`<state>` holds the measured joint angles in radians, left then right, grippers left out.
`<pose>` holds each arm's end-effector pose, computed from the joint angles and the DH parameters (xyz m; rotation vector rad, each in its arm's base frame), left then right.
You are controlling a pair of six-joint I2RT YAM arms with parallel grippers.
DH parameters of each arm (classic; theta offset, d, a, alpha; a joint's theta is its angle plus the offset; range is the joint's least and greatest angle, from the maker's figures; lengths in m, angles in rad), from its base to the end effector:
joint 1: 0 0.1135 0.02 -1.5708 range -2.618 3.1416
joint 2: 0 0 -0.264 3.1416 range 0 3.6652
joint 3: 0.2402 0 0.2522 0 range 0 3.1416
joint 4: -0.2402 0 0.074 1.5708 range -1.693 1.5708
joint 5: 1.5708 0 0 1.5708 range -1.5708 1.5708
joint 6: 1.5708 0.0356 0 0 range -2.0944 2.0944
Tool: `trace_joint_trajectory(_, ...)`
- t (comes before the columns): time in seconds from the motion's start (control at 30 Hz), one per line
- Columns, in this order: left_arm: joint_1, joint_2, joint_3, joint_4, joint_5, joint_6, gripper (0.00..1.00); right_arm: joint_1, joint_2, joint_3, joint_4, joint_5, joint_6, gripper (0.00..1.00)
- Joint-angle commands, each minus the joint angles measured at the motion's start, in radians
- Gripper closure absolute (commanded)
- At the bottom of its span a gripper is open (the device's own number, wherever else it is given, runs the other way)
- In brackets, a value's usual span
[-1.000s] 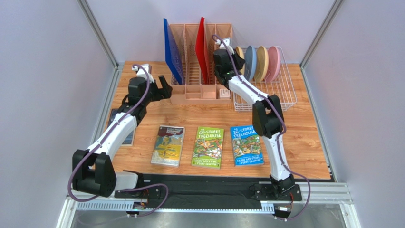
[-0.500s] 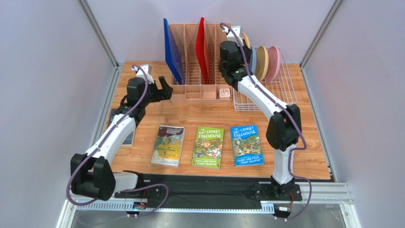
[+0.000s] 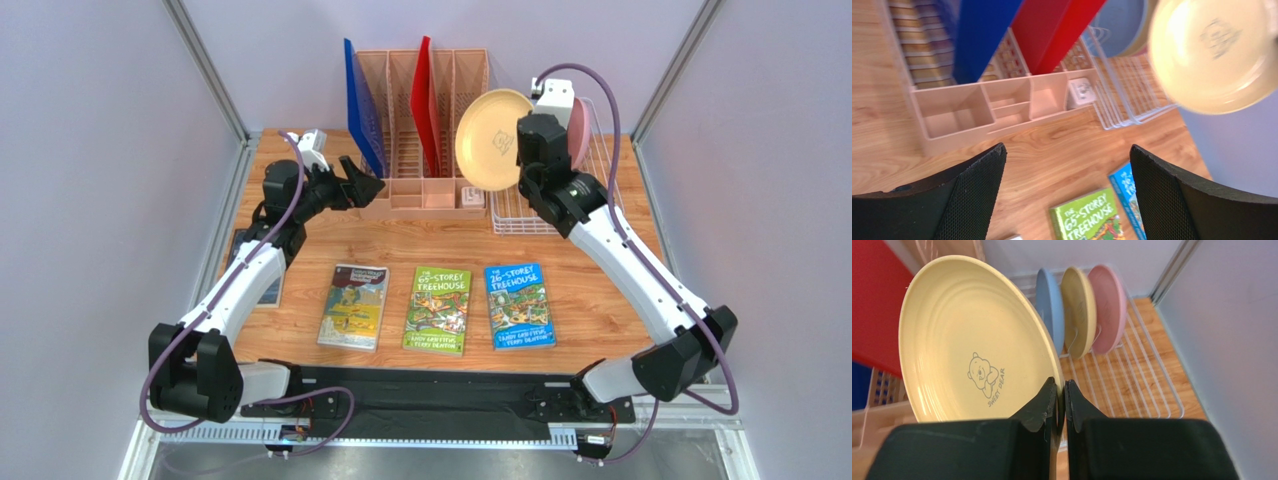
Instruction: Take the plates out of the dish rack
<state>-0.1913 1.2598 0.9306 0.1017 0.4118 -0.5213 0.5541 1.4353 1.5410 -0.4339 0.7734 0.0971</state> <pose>0.2862 -0.0699 0.3184 -0.0009 1.8663 -0.8709 0.2816 0.1450 0.4285 0.0999 1.8091 -0.2728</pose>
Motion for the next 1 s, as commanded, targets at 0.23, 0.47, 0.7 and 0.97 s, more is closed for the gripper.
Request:
trace_joint_trajectory(0.23,-0.048,0.042,-0.062,0.269,0.242,-0.223,0.04,0.001,-0.193,-0.28,0.037,-0.492,0.294,1.0)
trace_joint_trajectory(0.47,-0.108,0.033,-0.128,0.295,0.182,-0.236,0.07,0.001,-0.223,-0.364,0.119,-0.632,0.374,1.0)
trace_joint_trajectory(0.7,-0.128,0.032,-0.148,0.32,0.16,-0.238,0.36,0.001,-0.222,-0.413,0.165,-0.723,0.427,1.0)
trace_joint_trajectory(0.97,-0.146,0.033,-0.124,0.236,0.085,-0.18,1.0,0.001,-0.213,-0.43,0.188,-0.796,0.457,1.0)
